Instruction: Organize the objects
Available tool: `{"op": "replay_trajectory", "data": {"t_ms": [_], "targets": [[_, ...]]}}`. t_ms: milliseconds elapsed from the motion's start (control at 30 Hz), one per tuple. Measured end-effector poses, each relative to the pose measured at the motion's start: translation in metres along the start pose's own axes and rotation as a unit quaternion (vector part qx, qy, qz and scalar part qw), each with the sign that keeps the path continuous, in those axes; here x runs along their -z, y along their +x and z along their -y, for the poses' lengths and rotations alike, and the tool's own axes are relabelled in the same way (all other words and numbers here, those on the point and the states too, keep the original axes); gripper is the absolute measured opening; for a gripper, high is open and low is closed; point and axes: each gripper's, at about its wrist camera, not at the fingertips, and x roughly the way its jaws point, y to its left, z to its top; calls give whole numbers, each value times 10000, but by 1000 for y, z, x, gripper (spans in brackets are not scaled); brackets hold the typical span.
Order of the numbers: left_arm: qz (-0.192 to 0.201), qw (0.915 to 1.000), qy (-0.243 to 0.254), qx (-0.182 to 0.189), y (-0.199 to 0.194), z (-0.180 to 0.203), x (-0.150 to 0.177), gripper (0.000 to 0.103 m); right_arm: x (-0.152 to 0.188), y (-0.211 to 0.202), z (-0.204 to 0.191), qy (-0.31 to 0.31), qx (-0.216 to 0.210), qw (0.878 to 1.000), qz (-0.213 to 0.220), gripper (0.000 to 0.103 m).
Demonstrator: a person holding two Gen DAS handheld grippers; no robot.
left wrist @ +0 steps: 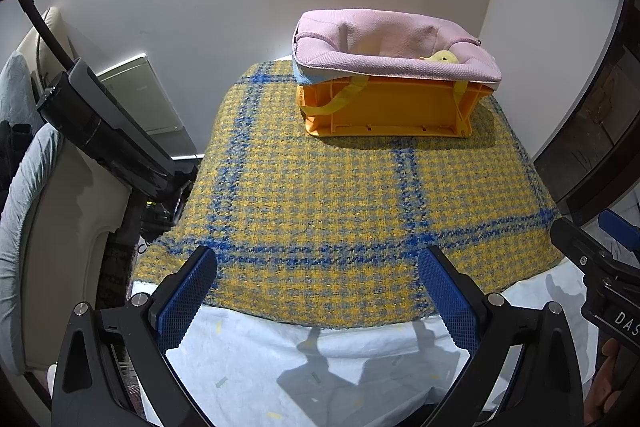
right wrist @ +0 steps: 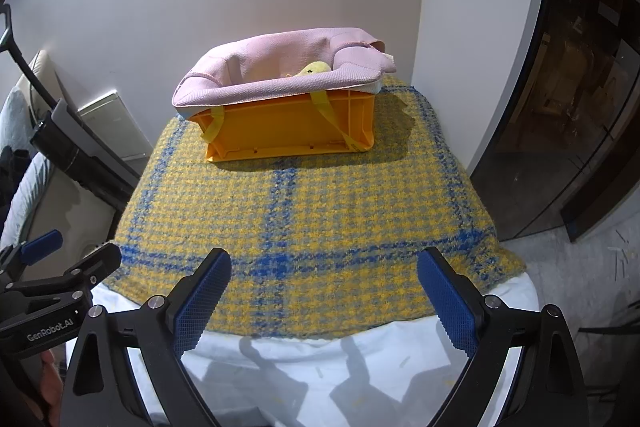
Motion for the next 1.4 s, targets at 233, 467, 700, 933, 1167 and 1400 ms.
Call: {"op": "replay_trajectory", "data": {"t_ms": [233,467,700,933,1167,1400], "targets": [[-20,10000,0,-18,0,-1,1,103,0,0,0,37,-5,10000,16,94],[-102,9999,82,-13,2,2,0,103,0,0,1,53,-8,10000,25,94],[-53,9996,253,69,-1,6,1,103,0,0,1,96,9,9999,26,94],[-49,9987,466,188,-2,14,1,103,1,1,1,127,14,9999,11,94],[-148,9973,628,352,-1,20,1,103,1,4,4,178,2,9998,-31,94],[-143,9966,620,529,-1,21,1,103,1,3,4,218,9,9998,-34,94]]}}
